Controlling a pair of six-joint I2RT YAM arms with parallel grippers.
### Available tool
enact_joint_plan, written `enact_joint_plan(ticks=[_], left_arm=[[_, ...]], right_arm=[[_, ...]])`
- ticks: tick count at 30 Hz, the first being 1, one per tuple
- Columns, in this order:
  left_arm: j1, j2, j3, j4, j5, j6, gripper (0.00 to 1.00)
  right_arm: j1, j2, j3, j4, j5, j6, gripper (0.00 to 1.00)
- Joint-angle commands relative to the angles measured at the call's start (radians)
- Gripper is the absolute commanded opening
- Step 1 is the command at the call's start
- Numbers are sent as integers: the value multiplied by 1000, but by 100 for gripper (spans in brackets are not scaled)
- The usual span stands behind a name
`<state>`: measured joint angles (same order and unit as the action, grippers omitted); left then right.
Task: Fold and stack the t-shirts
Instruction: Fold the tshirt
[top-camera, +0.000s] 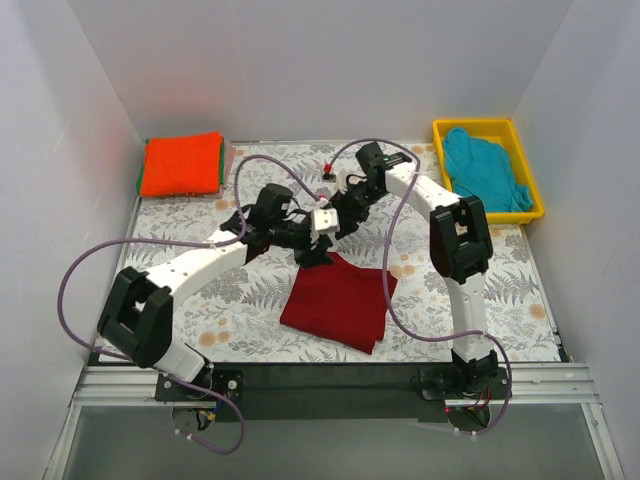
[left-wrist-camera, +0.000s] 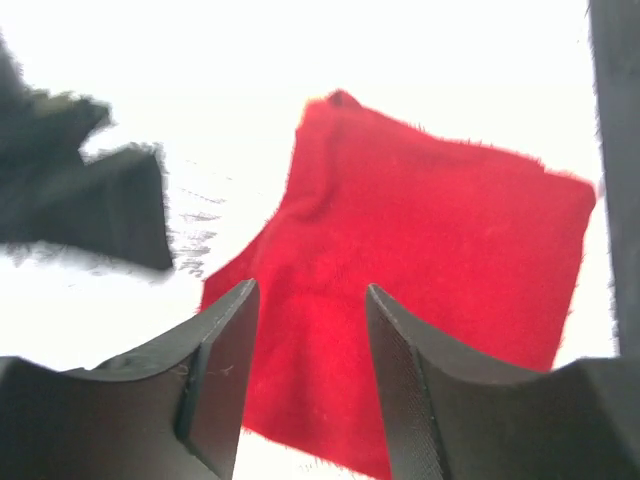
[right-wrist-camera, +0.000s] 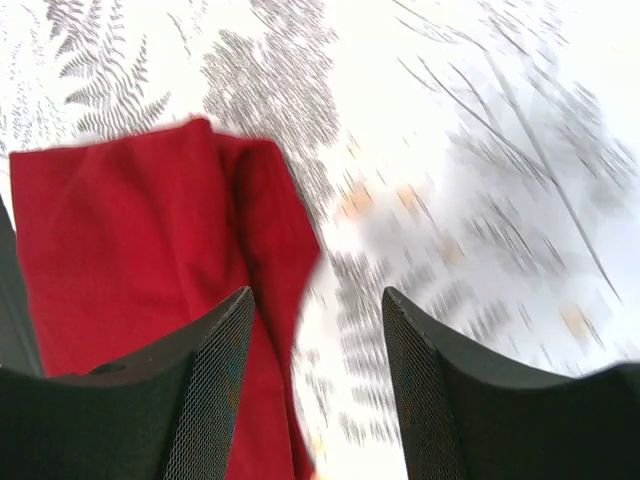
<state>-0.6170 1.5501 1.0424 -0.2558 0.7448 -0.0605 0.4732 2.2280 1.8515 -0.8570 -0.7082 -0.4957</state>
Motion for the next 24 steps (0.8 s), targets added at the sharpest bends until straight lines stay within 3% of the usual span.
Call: enact_joint_plan(ticks=[1, 7, 11, 24], left_arm=[[66, -100, -11, -27, 53, -177, 47], [253, 20, 49, -26, 71, -399, 50], [284, 148, 103, -34, 79, -455, 54], [287, 297, 128, -36, 91, -510, 56]], right_arm=[[-79, -109, -4, -114, 72, -44, 61], [-183, -330, -306, -125, 6, -23, 56], [-202, -404, -492, -108, 33, -47, 55], [-225, -324, -548, -54, 46, -20, 56]])
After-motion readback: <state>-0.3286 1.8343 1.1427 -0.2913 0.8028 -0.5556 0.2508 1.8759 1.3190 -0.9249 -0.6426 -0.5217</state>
